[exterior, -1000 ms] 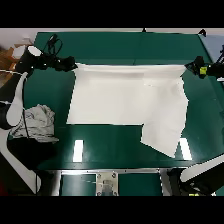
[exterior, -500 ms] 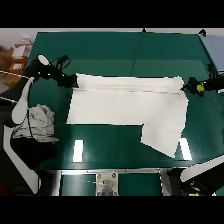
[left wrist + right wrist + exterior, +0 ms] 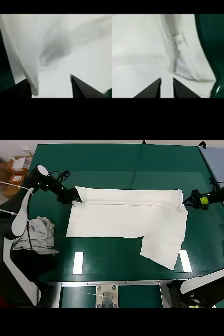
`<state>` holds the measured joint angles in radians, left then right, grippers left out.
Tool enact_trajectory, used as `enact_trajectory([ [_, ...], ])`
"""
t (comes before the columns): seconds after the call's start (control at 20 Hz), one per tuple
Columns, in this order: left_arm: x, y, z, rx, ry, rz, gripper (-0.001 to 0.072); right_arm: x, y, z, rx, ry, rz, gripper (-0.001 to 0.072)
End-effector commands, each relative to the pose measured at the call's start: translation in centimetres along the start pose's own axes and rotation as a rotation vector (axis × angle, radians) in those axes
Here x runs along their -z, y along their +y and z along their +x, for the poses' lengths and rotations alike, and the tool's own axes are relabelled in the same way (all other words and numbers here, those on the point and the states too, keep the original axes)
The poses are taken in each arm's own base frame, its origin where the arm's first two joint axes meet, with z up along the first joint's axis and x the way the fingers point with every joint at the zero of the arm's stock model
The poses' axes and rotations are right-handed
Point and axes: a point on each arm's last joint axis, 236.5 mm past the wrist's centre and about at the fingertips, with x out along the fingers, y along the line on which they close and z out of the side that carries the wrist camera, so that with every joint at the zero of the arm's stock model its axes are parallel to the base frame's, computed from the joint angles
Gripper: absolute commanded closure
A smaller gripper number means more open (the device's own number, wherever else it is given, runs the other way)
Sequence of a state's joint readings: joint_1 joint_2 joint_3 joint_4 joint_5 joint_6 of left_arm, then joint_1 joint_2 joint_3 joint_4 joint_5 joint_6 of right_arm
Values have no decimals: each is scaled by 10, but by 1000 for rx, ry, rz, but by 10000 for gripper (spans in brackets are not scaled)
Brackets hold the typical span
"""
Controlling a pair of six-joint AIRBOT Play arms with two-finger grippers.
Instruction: Fold the shirts.
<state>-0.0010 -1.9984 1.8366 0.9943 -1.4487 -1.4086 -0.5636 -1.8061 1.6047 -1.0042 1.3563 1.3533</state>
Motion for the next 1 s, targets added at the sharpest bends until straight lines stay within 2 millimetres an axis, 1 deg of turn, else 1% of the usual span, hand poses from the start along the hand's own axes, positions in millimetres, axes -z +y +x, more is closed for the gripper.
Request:
enact_trajectory([
  [0.0, 33, -15, -27, 16, 132, -56, 183, 18, 9, -39, 36, 14, 16, 514],
  [0.05, 46, -17, -36, -1, 167, -53, 183, 30, 6, -51, 63, 21, 19, 515],
  [0.15, 72, -10, -55, -86, 193, -53, 184, 62, -5, -70, 113, 24, 42, 521],
  [0.25, 97, -3, -70, -168, 142, -46, 185, 98, -27, -80, 139, -15, 121, 522],
  [0.3, 115, 0, -73, -198, 113, -42, 185, 116, -39, -82, 145, -41, 168, 522],
  [0.35, 133, 6, -73, -228, 85, -37, 185, 136, -54, -84, 153, -70, 211, 522],
  [0.4, 157, 14, -70, -252, 57, -53, 185, 157, -70, -85, 160, -93, 266, 521],
  [0.45, 178, 18, -64, -247, 26, -82, 183, 171, -82, -85, 161, -129, 334, 516],
  [0.5, 199, 21, -54, -228, -14, -139, 181, 184, -89, -82, 142, -164, 400, 453],
  [0.55, 212, 20, -42, -193, -64, -176, 101, 195, -94, -77, 126, -176, 450, 352],
  [0.6, 221, 20, -29, -164, -121, -218, -13, 205, -94, -67, 103, -163, 473, 329],
  [0.7, 225, 15, -3, -80, -213, -293, -13, 223, -93, -49, 86, -117, 484, 329],
  [0.8, 217, 10, 17, -37, -282, -341, -13, 232, -92, -38, 71, -100, 502, 329],
  [0.9, 196, -1, 24, -5, -402, -357, -13, 239, -91, -29, 62, -85, 518, 329],
  [0.95, 184, -6, 24, 13, -466, -369, -13, 242, -87, -23, 51, -75, 520, 329],
])
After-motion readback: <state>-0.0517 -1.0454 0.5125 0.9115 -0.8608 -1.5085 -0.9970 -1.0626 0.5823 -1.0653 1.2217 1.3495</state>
